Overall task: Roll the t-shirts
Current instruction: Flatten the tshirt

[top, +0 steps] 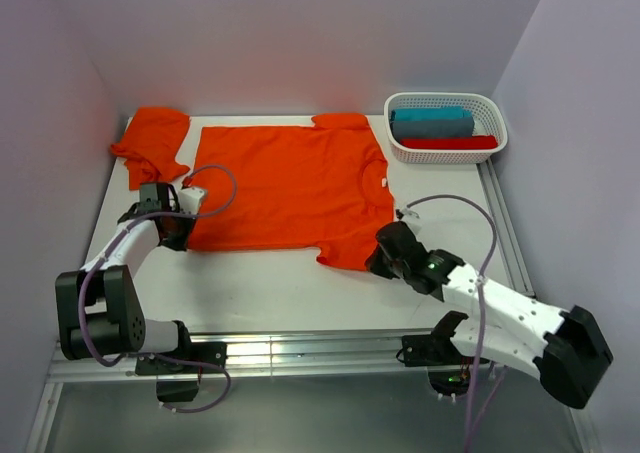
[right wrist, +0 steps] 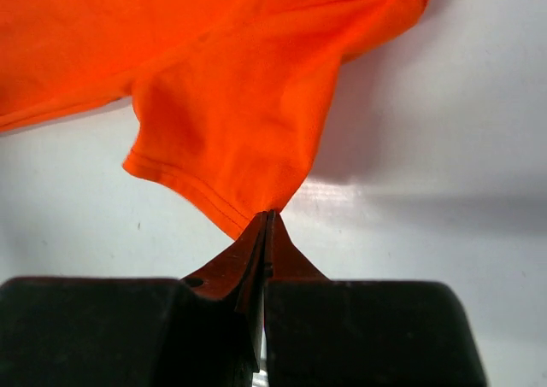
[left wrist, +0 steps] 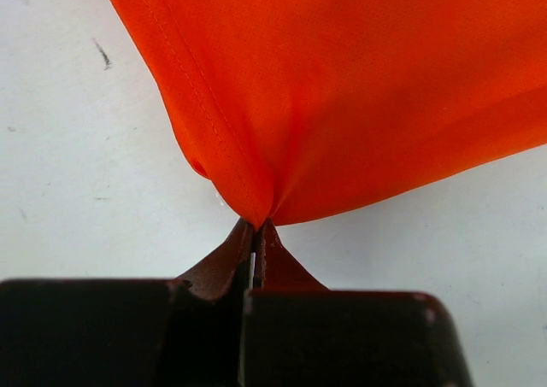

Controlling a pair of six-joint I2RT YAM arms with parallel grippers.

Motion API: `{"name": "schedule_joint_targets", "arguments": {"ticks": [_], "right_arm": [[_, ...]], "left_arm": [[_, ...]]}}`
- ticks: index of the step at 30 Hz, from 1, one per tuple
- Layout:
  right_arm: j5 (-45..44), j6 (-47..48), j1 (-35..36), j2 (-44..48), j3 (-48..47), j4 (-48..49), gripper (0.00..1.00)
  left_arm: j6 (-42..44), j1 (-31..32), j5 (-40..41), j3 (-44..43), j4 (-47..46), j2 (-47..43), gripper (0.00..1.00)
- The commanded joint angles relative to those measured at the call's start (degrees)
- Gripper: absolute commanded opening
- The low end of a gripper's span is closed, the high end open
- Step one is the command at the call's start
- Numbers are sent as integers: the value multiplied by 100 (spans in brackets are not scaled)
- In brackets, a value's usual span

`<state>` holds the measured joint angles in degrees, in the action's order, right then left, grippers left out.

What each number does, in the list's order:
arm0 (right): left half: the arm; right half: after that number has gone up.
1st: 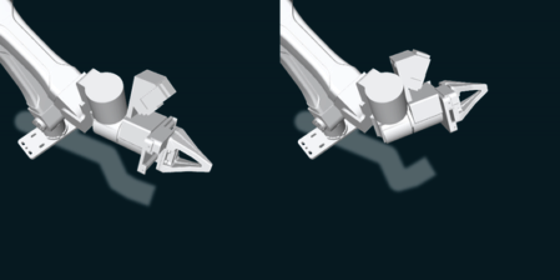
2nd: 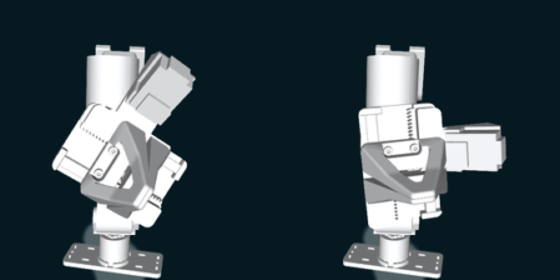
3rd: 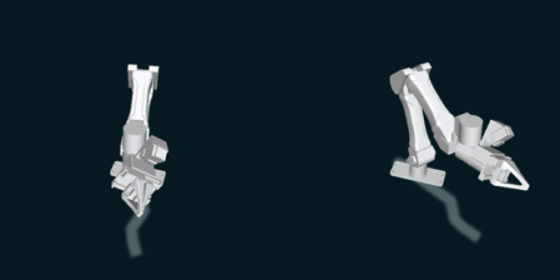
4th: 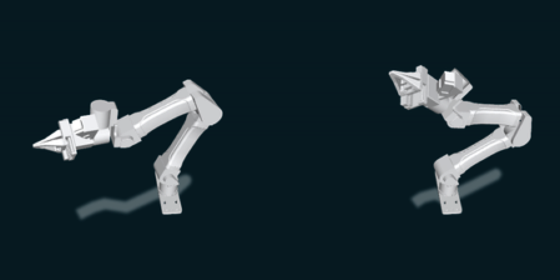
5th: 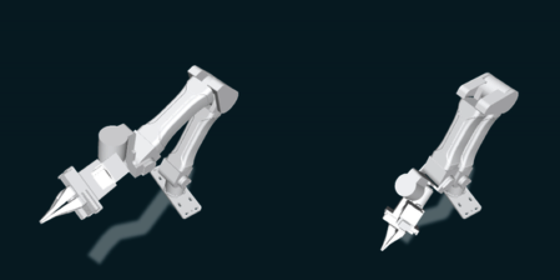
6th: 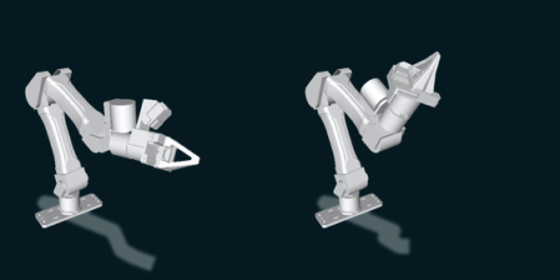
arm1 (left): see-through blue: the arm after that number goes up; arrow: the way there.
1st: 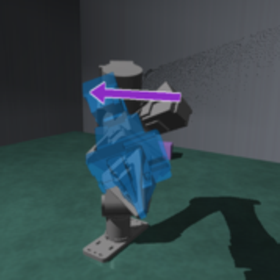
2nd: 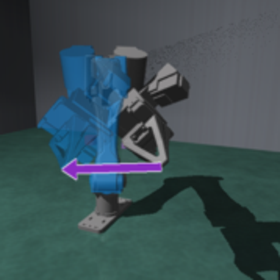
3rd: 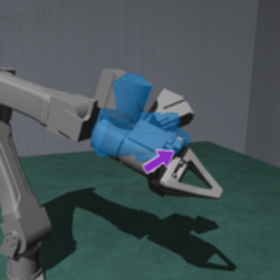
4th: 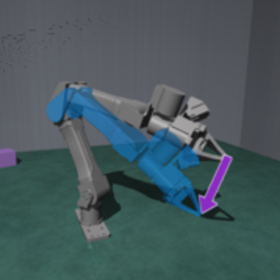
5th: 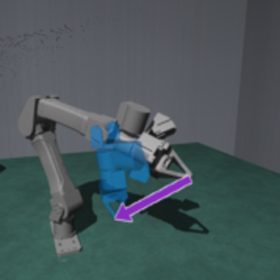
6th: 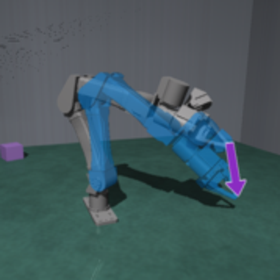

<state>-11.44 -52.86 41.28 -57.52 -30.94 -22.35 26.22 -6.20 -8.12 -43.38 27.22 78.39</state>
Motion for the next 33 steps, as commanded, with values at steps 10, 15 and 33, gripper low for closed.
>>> {"name": "schedule_joint_targets", "arguments": {"ticks": [10,15,33], "right_arm": [[-297,-849,425,1867,756,-1079,0],[-359,-857,504,1648,651,-991,0],[-578,-576,601,874,563,-288,0]], "left_arm": [[252,-31,-58,224,11,-693,38],[183,-39,-366,-21,397,-685,57],[-995,-865,-946,-1164,1286,501,39]]}}
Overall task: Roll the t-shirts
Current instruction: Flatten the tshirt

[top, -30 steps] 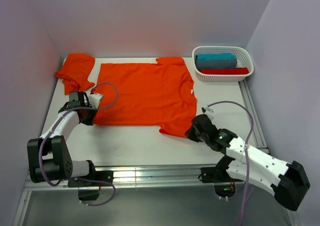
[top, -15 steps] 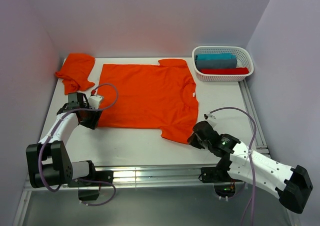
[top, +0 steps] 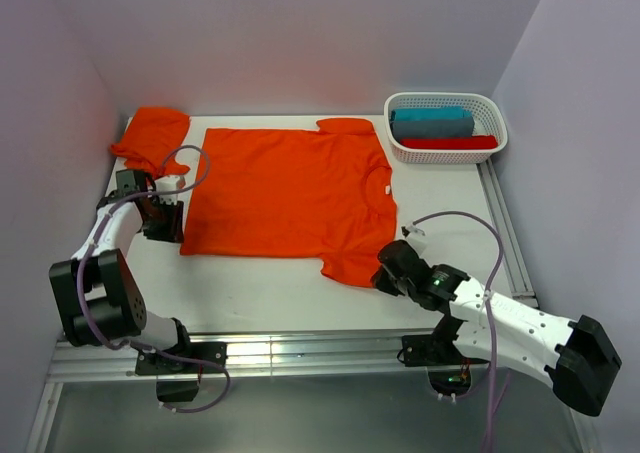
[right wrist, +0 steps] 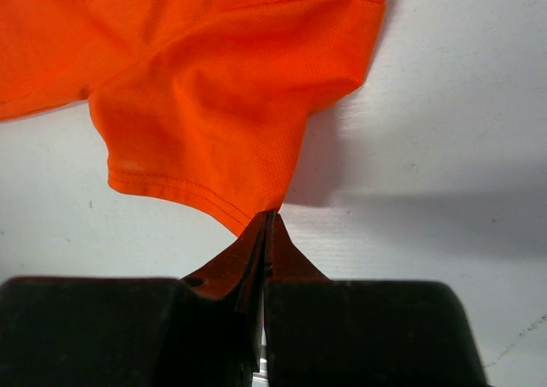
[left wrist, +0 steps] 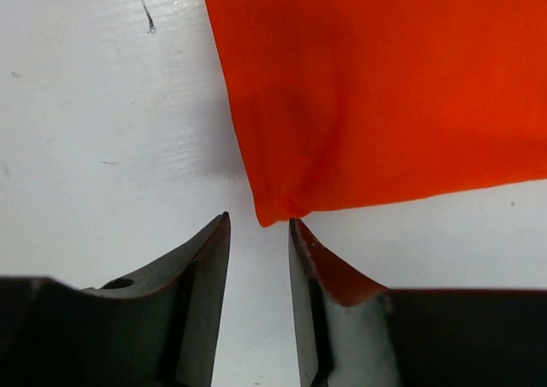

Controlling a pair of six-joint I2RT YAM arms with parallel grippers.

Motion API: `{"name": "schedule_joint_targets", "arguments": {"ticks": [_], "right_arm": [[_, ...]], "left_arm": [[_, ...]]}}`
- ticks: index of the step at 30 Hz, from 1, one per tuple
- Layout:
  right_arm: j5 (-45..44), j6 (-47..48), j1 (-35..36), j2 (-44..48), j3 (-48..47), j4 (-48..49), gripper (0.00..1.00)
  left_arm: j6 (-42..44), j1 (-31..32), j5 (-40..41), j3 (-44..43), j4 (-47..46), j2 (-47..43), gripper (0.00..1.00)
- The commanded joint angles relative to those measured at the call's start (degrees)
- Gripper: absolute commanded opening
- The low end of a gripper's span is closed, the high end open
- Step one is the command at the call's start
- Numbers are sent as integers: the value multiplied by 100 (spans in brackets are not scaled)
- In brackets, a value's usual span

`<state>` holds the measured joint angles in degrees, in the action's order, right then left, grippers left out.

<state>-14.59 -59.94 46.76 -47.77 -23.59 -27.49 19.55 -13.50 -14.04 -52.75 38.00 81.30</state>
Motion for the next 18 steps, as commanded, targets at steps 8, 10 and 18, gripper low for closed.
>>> {"name": "schedule_joint_targets", "arguments": {"ticks": [8,10,18], "right_arm": [[-386,352,35,-321,-348,191,0],[-395,352,35,-321,-339,182,0],[-422,396,17,-277,-339,147,0]], "left_arm": [[-136,-206,-274,-113,331,457,35],[-118,-206,-248,-51,331,492,37],[-188,-215,-345,-7,226,765,38]]}}
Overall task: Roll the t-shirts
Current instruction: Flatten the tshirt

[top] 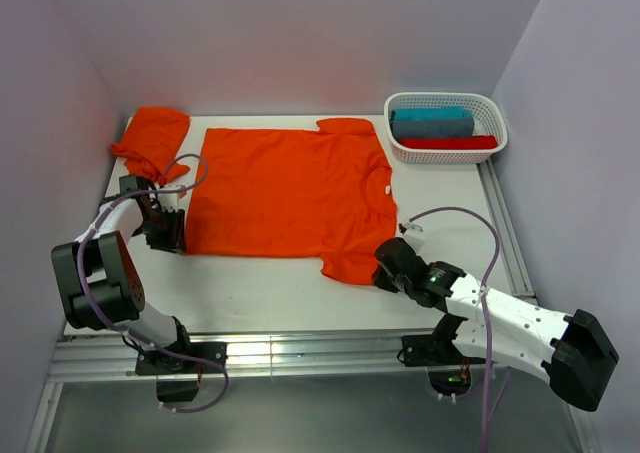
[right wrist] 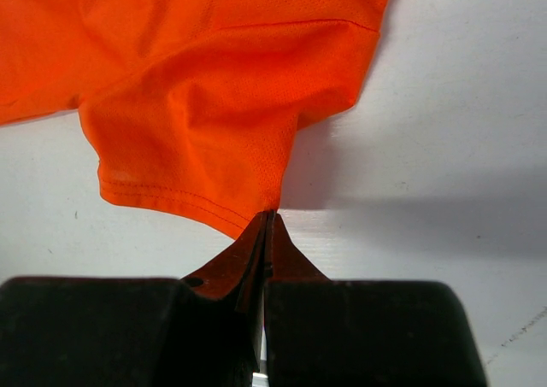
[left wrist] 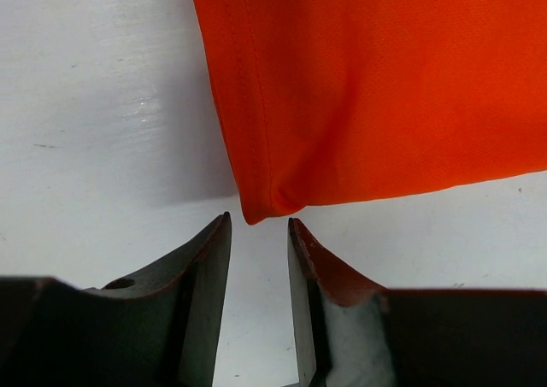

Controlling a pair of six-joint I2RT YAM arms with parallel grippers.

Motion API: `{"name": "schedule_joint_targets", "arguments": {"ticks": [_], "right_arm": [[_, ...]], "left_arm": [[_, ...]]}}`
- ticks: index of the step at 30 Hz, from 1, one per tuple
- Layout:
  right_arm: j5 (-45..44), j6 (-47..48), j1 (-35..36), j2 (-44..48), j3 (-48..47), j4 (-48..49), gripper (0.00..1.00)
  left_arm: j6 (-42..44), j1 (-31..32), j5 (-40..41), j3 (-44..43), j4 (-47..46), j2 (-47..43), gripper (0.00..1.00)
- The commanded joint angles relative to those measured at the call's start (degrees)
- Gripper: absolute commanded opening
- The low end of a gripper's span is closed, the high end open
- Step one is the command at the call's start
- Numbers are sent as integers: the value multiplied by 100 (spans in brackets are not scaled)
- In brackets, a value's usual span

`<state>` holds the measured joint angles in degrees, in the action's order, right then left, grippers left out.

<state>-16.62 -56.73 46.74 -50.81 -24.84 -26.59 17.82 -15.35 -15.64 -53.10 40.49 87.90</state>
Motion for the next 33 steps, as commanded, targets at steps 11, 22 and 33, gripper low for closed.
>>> {"name": "schedule_joint_targets", "arguments": {"ticks": [11,22,33], "right_arm": [[-210,109,-121,132,-275,-39,0],[-262,197,-227,18,-635,-259,0],[-386,206,-315,457,-1181,-1032,0]], "left_arm": [[-86,-29,-106,89,-349,254,35],[10,-29,-194,-42,-472,500,17],[362,-38,-317,-122,-147,-35,0]]}}
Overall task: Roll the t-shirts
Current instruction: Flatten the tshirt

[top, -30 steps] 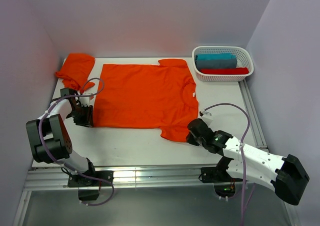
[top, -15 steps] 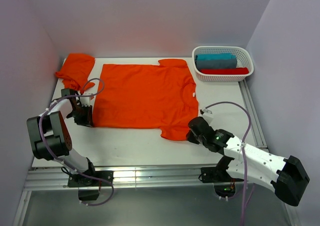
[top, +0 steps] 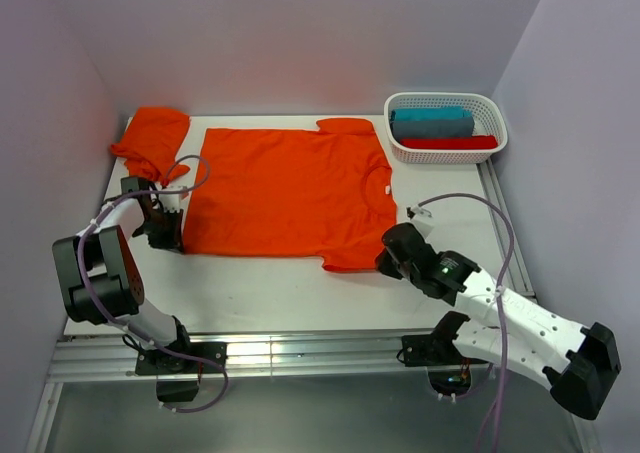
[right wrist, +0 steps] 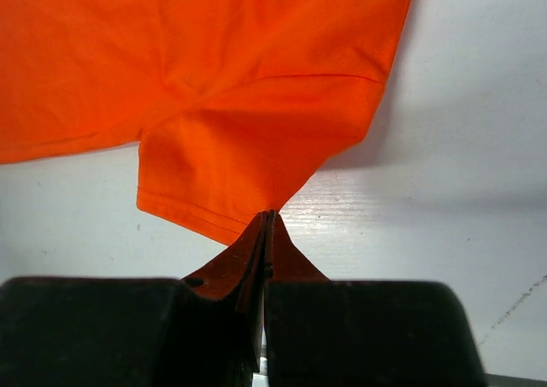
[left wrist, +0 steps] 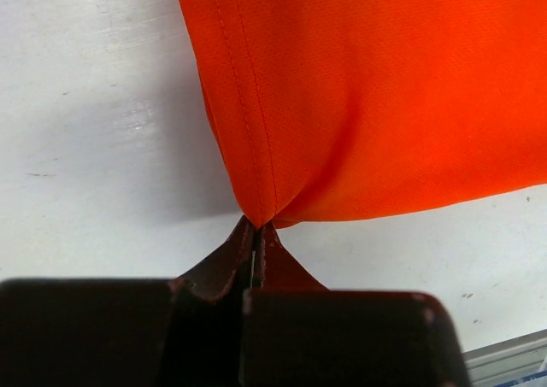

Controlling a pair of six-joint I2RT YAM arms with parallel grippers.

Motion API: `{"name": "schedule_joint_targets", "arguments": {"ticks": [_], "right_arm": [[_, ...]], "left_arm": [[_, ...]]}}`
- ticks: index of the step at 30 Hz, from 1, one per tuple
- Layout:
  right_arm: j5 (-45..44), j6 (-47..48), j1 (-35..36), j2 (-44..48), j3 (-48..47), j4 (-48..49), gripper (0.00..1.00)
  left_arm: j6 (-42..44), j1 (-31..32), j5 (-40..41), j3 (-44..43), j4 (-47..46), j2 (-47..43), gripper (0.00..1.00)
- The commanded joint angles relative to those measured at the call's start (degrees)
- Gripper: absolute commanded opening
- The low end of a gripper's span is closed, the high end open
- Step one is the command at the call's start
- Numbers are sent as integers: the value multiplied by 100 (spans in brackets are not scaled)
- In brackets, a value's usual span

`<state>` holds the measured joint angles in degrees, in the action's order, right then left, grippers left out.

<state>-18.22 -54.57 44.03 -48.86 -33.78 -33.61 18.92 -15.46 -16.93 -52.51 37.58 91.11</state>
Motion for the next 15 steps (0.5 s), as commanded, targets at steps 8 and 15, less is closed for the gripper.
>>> {"name": "schedule_joint_targets", "arguments": {"ticks": [8,15], "right_arm": [[108,-256,-26,1009,-138,-638,0],[100,-476,272,1274,-348,-1007,0]], "left_arm": [[612,-27,-56,74,337,-849,0],[877,-53,49,285,583,-1394,0]]}}
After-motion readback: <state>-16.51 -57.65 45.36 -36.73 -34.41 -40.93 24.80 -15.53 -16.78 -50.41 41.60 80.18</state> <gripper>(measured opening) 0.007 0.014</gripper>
